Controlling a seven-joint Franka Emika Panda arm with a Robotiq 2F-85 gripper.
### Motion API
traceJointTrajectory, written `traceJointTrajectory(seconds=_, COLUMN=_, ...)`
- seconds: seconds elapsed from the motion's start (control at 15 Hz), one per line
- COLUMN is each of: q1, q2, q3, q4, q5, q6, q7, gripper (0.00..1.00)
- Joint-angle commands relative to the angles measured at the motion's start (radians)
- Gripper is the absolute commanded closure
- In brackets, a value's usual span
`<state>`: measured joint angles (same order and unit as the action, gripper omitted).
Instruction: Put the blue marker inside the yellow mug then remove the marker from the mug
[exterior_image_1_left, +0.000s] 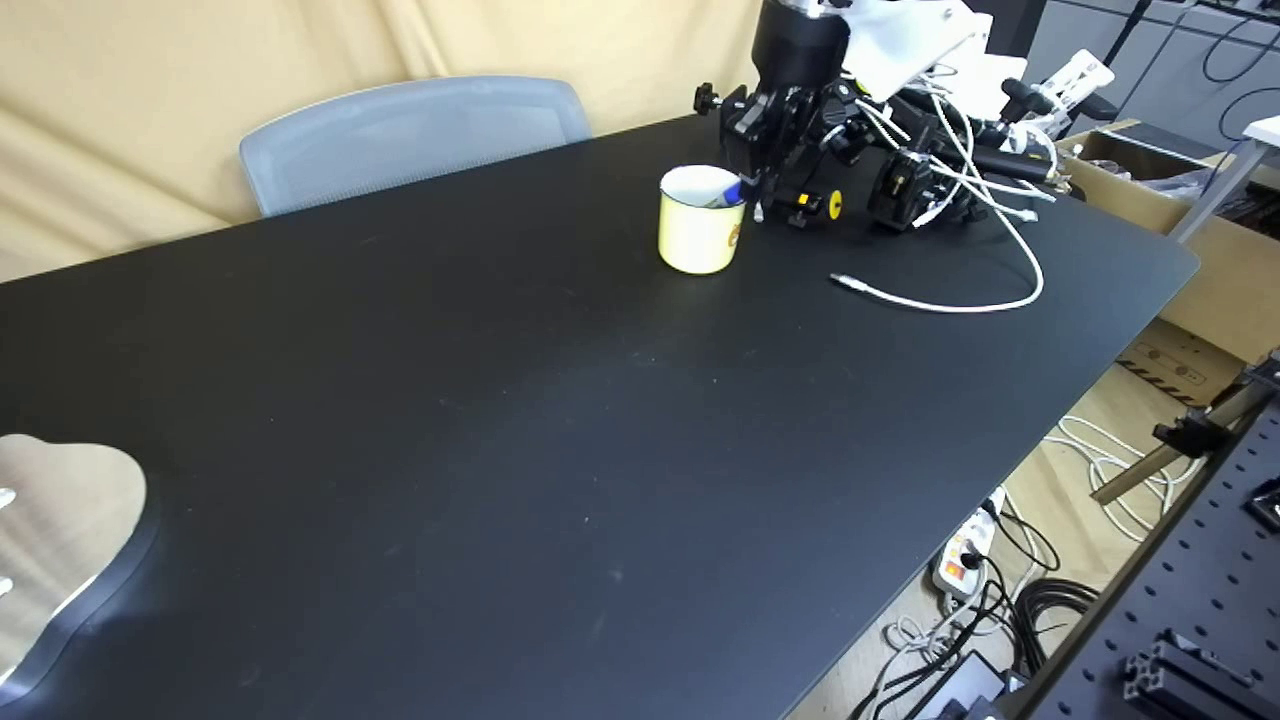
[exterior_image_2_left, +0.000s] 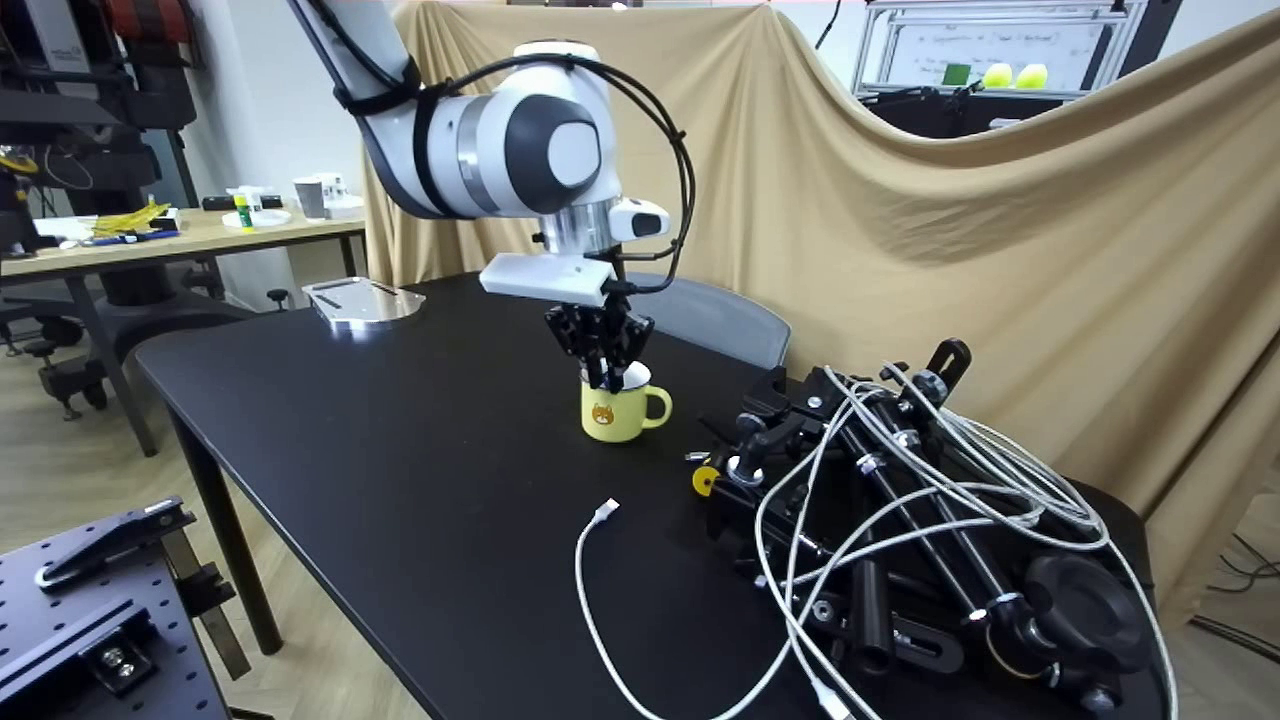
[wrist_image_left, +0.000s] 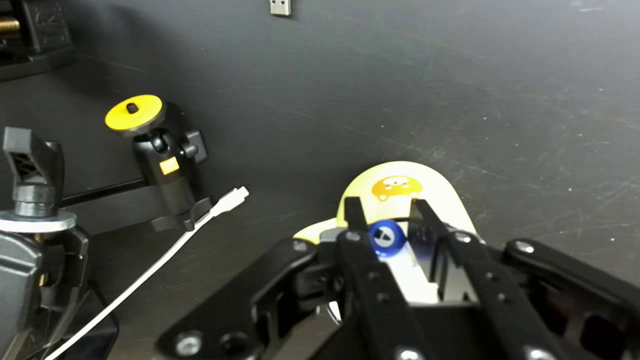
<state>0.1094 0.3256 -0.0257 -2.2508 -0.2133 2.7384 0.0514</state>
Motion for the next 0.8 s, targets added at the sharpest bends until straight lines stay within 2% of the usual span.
traceJointTrajectory(seconds=0.0, q1=0.007, q2=0.011, q3=-0.012, q4=0.026, q5=-0.01, q6=0.009, q7=0.029, gripper=0.98)
traceJointTrajectory(seconds=0.33, q1=0.011, q2=-0.021, q3=-0.008, q4=0.006, q5=-0.017, q6=0.001, q7=0.02, gripper=0.94)
traceJointTrajectory(seconds=0.73, q1=0.033, q2=-0.148, q3=0.005, q4=-0.072, q5=-0.036, q6=-0.035, q7=0.025, gripper=0.94)
